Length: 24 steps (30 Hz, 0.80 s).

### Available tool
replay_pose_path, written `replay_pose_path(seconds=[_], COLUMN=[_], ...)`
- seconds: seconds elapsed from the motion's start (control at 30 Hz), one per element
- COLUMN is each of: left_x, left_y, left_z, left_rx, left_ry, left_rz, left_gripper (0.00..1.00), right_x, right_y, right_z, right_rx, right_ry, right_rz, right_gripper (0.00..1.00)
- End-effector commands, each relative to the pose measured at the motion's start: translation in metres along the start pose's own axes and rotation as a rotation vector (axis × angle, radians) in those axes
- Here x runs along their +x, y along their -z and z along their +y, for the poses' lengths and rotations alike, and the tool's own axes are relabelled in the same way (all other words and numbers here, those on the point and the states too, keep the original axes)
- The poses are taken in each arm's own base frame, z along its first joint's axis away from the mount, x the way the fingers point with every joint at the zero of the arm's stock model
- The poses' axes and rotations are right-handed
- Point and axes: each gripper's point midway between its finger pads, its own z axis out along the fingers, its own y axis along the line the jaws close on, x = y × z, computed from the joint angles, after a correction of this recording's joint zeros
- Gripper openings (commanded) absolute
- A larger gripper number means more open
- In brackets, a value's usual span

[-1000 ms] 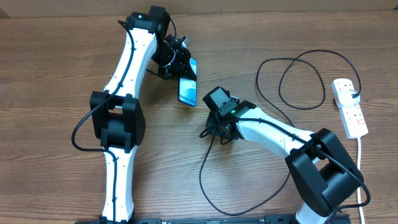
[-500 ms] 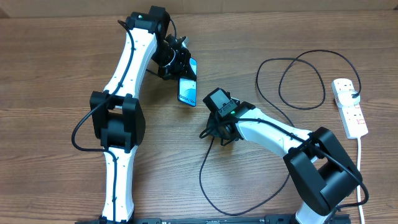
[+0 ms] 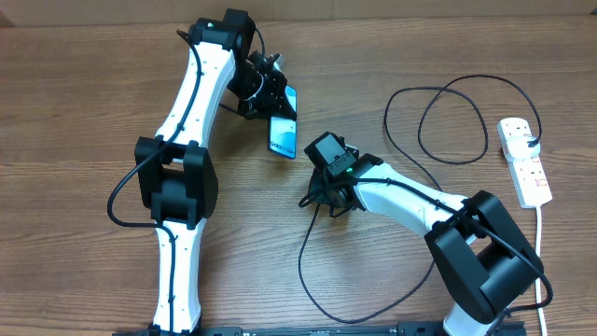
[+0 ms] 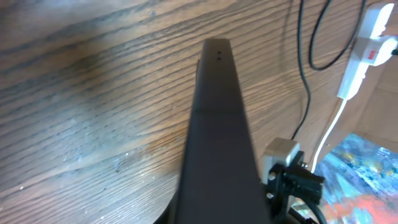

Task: Plug charger to phone and switch on socket
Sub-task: 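Lift the plug with the right gripper toward the phone's bottom port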

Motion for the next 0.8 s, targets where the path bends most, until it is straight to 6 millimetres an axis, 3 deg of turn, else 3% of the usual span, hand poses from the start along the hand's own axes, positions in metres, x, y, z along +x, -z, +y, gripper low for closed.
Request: replay_pose_path(seconds=[0.0, 0.17, 0.27, 0.4, 0.53, 0.7, 0.77], left_x=[-0.001, -0.003, -0.006, -0.011, -0.017, -0.016, -0.015], left_y=[0.014, 0.017, 0.023, 0.038, 0.062, 0.086, 0.090], left_z=[-0.026, -0.043, -0.058, -0.080, -0.101, -0.121, -0.125], left_rx=[0.074, 0.175, 0.274, 0.438, 0.624, 0.793, 0.825], left_ry=[-0.066, -0.086, -0.106, -0.146, -0.220, -0.308, -0.328], left_rz=[-0.034, -0.041, -0.050, -0.070, -0.103, -0.117, -0.118], left_gripper=[0.04, 0.04, 0.04, 0.04, 0.04, 0.04, 0.04], right_x=[0.005, 0.004, 0.003, 0.000, -0.004, -0.008, -0.011], right_y=[-0.003, 0.010, 0.028, 0.061, 0.109, 0.153, 0.158], right_z=[-0.005, 0.019, 0.035, 0.054, 0.074, 0.083, 0.081], right_rx=[0.002, -0.158, -0.295, -0.522, -0.811, -1.092, -1.121], right_ry=[0.010, 0.194, 0.271, 0.362, 0.482, 0.590, 0.587], right_rz=[0.038, 0.120, 0.160, 0.193, 0.194, 0.180, 0.178], right_gripper=[0.04, 0.04, 0.04, 0.04, 0.04, 0.04, 0.04])
